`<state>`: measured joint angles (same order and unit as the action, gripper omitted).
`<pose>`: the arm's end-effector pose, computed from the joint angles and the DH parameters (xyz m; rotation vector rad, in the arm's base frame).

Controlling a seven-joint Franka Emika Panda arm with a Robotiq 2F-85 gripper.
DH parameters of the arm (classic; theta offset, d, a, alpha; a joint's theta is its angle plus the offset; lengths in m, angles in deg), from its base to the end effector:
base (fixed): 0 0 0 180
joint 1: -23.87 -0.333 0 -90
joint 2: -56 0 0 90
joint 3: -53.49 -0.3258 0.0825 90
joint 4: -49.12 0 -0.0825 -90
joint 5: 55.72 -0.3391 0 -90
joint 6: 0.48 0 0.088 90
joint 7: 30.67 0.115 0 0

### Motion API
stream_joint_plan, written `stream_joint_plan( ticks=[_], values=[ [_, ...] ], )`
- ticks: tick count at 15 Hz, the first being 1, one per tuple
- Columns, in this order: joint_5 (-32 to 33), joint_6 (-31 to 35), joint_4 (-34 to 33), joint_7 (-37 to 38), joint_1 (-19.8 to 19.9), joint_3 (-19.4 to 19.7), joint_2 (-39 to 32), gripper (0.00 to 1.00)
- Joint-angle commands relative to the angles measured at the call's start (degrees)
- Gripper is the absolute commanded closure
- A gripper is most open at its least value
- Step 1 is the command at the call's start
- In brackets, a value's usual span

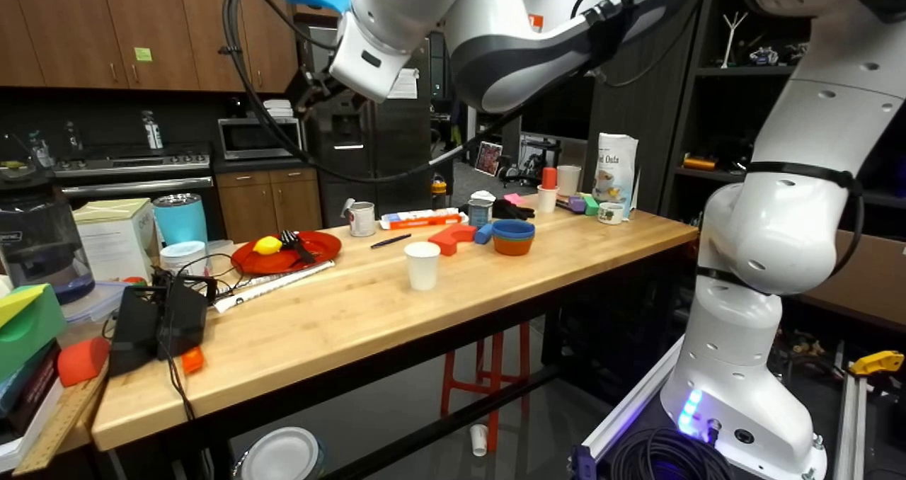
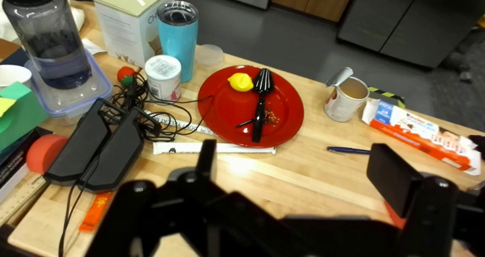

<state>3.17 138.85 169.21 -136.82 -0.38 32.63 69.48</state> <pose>0.3414 0.3576 0.5981 -0.1552 2.0903 -0.0778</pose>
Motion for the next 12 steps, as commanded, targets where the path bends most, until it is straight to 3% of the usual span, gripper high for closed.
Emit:
stream_joint_plan(
  ticks=[1,6,12],
  values=[
    [4.3,-9.2,-1.0,5.2,0.2,-4.4,2.7,0.00],
    [8.5,-21.3,-1.5,12.0,-0.7,-8.3,4.4,0.00],
    [11.5,-29.5,-1.8,14.0,-1.9,-9.8,4.2,0.00]
  ],
)
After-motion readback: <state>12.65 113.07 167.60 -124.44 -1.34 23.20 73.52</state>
